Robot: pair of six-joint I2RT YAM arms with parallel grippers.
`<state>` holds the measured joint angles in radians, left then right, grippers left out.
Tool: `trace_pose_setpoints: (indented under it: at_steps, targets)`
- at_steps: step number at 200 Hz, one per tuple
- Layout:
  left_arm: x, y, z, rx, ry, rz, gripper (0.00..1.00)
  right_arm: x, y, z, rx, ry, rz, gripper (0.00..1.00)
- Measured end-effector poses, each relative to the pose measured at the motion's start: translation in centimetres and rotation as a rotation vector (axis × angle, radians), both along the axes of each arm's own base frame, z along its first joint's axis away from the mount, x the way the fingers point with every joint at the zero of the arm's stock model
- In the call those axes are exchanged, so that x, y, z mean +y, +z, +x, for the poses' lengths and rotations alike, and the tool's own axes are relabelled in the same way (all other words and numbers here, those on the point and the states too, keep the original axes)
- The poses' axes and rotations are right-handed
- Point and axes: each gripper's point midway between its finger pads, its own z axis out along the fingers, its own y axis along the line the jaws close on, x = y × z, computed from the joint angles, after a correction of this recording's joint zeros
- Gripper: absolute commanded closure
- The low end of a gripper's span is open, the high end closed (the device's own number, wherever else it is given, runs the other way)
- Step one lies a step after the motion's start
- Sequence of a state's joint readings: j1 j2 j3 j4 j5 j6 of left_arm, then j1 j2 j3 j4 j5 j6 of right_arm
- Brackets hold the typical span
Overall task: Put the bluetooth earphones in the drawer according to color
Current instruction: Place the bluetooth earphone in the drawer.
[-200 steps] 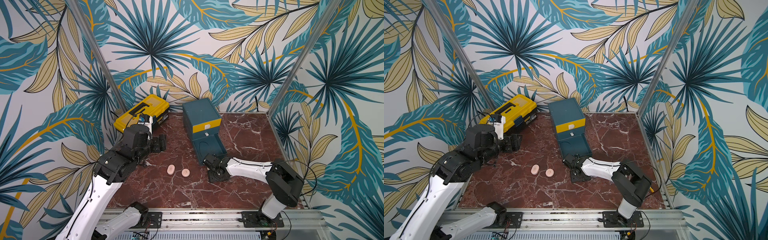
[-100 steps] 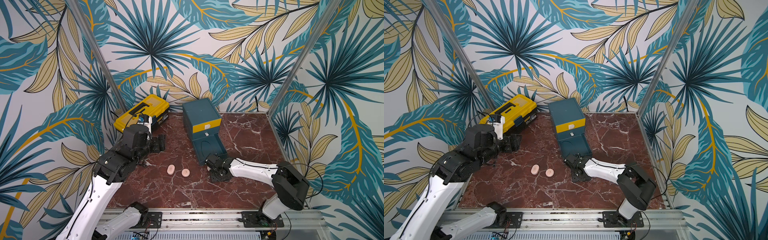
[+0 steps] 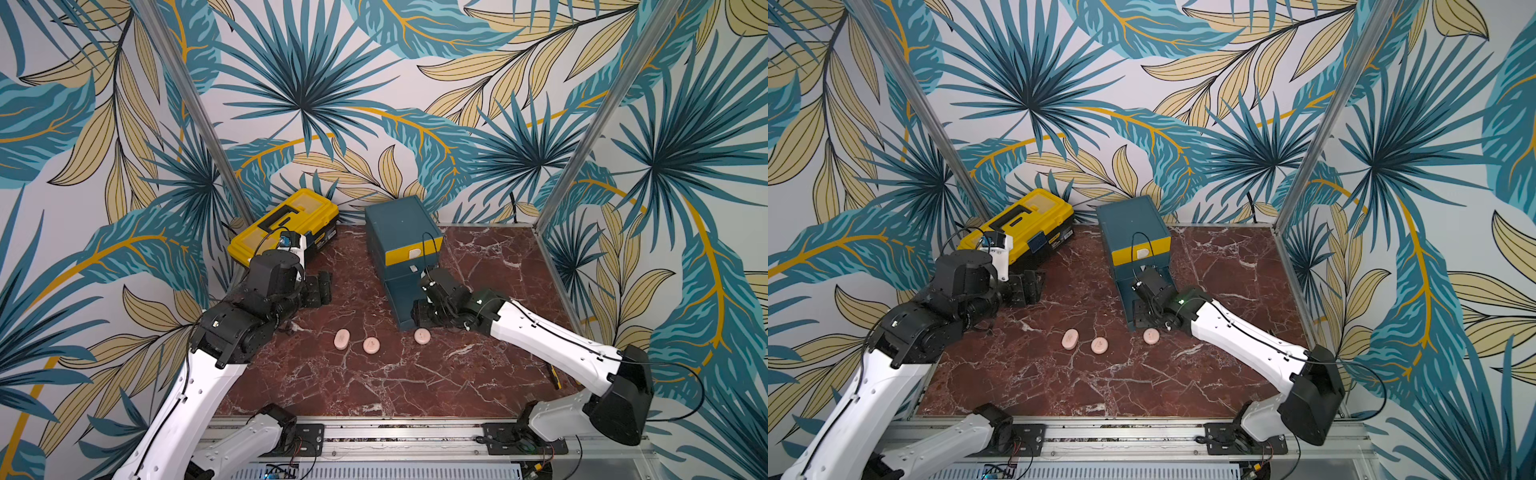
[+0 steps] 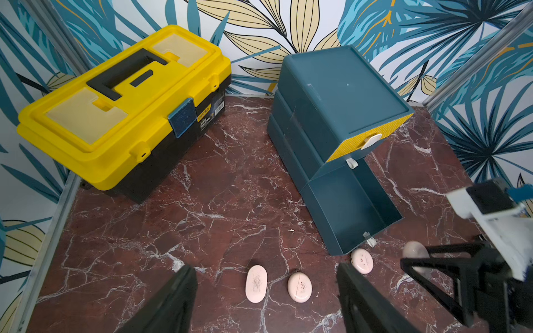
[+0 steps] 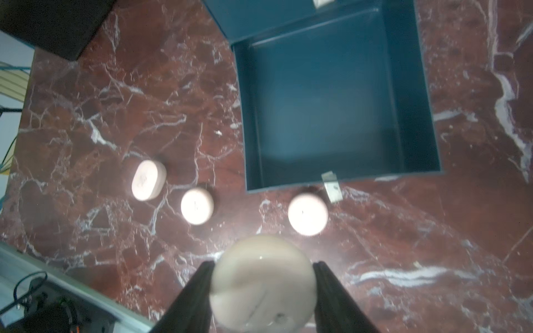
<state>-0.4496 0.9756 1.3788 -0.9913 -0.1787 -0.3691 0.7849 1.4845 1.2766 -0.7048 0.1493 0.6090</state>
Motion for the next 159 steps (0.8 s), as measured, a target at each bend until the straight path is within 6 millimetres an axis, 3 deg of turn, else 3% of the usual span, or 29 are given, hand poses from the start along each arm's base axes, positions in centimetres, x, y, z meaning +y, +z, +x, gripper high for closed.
trace_pose_setpoints:
  at_steps: [50, 102, 159]
  targets:
    - [-0.2, 0.0, 0.0, 0.003, -0.008, -0.007, 0.19, 1.0, -4.6, 5.5, 0.032, -0.051, -0.047, 0.55]
    - [-0.2, 0.0, 0.0, 0.003, -0.009, -0.006, 0.19, 2.3, -7.8, 8.4, -0.003, -0.070, -0.049, 0.55]
    - [-0.1, 0.2, -0.3, -0.006, -0.009, -0.011, 0.19, 2.5, -9.4, 10.7, -0.068, -0.112, -0.064, 0.54]
